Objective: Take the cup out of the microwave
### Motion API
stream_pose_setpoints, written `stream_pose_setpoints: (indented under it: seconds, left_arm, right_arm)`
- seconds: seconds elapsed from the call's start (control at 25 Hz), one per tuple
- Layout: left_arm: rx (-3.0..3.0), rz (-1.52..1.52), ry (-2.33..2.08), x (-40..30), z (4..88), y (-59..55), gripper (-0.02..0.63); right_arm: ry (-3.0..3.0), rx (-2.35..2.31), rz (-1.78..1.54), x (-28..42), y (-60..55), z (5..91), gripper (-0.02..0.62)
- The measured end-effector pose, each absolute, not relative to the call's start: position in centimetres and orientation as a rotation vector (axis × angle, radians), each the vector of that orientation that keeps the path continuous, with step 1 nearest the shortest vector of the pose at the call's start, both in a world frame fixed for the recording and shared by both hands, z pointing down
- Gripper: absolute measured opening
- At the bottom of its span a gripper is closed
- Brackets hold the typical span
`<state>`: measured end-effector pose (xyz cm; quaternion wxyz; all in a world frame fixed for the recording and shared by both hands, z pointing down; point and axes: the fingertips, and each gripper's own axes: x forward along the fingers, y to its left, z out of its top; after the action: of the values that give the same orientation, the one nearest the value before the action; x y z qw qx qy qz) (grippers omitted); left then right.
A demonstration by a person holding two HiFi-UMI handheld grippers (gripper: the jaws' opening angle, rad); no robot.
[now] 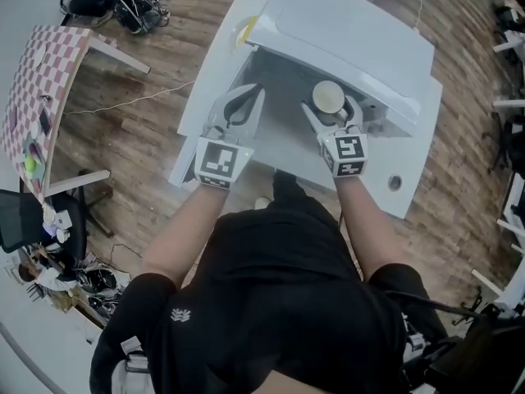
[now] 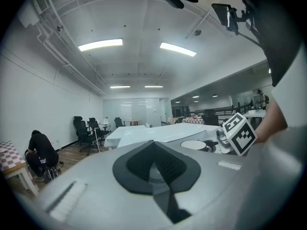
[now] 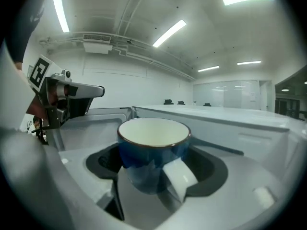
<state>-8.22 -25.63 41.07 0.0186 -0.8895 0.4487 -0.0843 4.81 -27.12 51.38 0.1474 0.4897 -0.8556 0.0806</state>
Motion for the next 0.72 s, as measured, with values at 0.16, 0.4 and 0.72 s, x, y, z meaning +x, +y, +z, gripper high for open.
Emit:
stream_pose_setpoints:
  seconds: [0.16, 0.4, 0.72]
  left_arm:
    - [-2.765, -0.250, 1.382, -7.9, 39.9, -25.3, 0.003]
    - [-2.764, -0.231, 1.375, -8.1, 37.9, -24.2, 0.003]
    - [-2.710, -0.170, 1.394, -8.6, 34.2, -24.1, 0.003]
  right_arm:
    - [-2.464, 1.388, 0.211, 5.4, -26.1, 49.6, 0.391]
    - [-2.500, 1.331, 0.227, 5.4, -24.6, 46.8, 0.391]
    - [-2.540, 1.286, 0.177, 5.7, -24.4, 42.4, 0.391]
